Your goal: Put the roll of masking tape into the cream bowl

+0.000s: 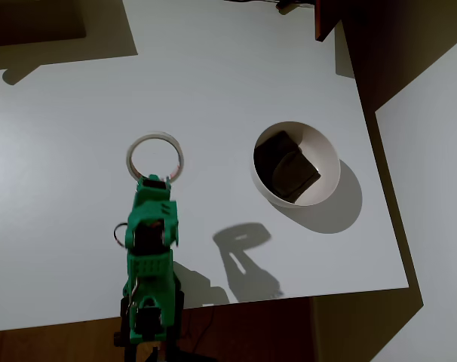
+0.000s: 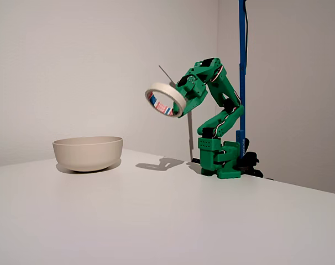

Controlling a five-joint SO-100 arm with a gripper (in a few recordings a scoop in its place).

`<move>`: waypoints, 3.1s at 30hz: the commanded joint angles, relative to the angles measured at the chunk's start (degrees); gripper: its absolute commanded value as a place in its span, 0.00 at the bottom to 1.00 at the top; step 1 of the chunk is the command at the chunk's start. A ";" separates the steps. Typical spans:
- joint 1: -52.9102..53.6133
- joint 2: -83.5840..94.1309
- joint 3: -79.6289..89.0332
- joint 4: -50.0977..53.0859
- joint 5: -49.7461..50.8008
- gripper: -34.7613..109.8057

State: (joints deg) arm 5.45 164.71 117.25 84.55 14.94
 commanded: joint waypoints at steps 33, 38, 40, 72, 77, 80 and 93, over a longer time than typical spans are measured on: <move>48.96 -65.92 -65.48 -12.48 -2.72 0.18; 51.15 -78.49 -74.27 -13.27 -3.34 0.18; 52.12 -83.50 -78.05 -13.27 -3.34 0.18; 52.29 -102.83 -89.38 -10.02 -0.35 0.30; 51.77 -102.04 -89.47 -9.32 -0.09 0.18; 50.36 -100.20 -90.97 -7.38 0.70 0.18; 29.53 -76.46 -91.49 9.93 -0.62 0.18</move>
State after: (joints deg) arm 40.87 75.15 30.23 89.03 14.85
